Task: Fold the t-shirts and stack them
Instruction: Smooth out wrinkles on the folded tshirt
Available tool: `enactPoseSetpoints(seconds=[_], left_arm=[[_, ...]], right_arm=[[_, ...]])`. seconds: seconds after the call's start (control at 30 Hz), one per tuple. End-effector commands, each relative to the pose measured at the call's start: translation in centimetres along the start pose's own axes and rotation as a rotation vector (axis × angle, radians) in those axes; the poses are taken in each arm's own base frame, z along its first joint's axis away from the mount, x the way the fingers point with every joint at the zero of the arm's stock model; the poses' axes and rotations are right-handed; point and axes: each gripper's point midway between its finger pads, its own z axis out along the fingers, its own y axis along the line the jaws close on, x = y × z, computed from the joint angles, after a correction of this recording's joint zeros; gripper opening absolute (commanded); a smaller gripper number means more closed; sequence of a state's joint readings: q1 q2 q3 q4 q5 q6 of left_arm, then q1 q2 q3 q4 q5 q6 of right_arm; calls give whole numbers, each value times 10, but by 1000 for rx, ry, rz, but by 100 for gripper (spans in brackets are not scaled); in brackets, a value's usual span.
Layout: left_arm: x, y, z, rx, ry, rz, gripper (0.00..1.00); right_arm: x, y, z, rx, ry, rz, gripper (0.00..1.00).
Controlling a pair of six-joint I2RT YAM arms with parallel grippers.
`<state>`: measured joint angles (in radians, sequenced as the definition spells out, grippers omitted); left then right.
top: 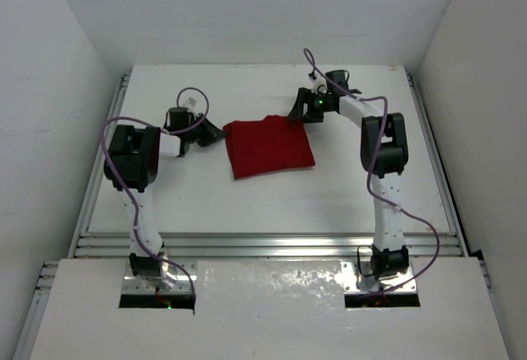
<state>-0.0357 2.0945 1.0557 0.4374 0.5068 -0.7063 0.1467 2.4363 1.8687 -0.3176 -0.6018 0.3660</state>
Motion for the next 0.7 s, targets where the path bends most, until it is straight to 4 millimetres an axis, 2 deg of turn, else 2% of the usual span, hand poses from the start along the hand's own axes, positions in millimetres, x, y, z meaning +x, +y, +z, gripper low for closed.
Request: enactPoseSetpoints(seconds=[0.0,0.03,0.07,0.1,0.13,0.17,0.2,0.23,0.27,0.3,0.33,0.37,0.4,0.43,0.47,0.5,0.53,0.57,0.6,0.63,0.67], left_arm=[[-33,-27,-7,25,-86,92,9],[-36,-28,-18,-25,-98,90,30],[-40,-7,-25,-163,-121,72,49],[-47,-3,-33,-224,-149,70,58],[-61,-9,-46,-266,-198,72,68],[-74,2,-59,-370,-274,59,78],[-80,-5,-78,-408,-303,50,95],[-80,-3,-92,-457,-329,31,100],[-89,-3,-108,-509,-386,25,100],[-91,-22,-133,-513,-417,31,100],[-94,-31,-149,-535,-457,38,100],[-84,-35,-164,-576,-446,44,100],[-81,-71,-187,-531,-495,70,100],[-78,-79,-204,-560,-530,86,100],[-63,-84,-217,-582,-513,98,100],[-51,-115,-235,-506,-534,128,100],[-40,-122,-243,-475,-516,135,100],[-29,-125,-251,-451,-490,141,100],[-20,-132,-268,-399,-495,162,100],[-15,-134,-277,-379,-492,176,100],[-10,-133,-297,-377,-515,186,100]], right_arm=[[-20,16,-28,46,-65,-63,72],[-27,9,-38,122,-94,-64,79],[-36,13,-57,172,-127,-54,98],[-42,9,-68,232,-148,-42,99],[-47,8,-78,280,-164,-36,99],[-47,-3,-92,382,-166,-11,99],[-59,2,-111,432,-210,-8,99],[-61,4,-123,466,-230,0,99],[-63,7,-134,487,-247,-5,99],[-54,8,-140,497,-241,-3,99],[-62,31,-163,478,-295,-39,99],[-40,29,-165,491,-264,-41,99],[-42,59,-191,474,-319,-100,99],[-33,70,-200,466,-331,-126,99],[-4,65,-200,492,-287,-128,99],[8,76,-209,488,-292,-148,99],[13,107,-234,471,-358,-214,99],[43,102,-233,491,-320,-224,99],[56,110,-241,502,-330,-237,99],[67,124,-267,487,-379,-244,99],[94,115,-267,492,-349,-236,99]])
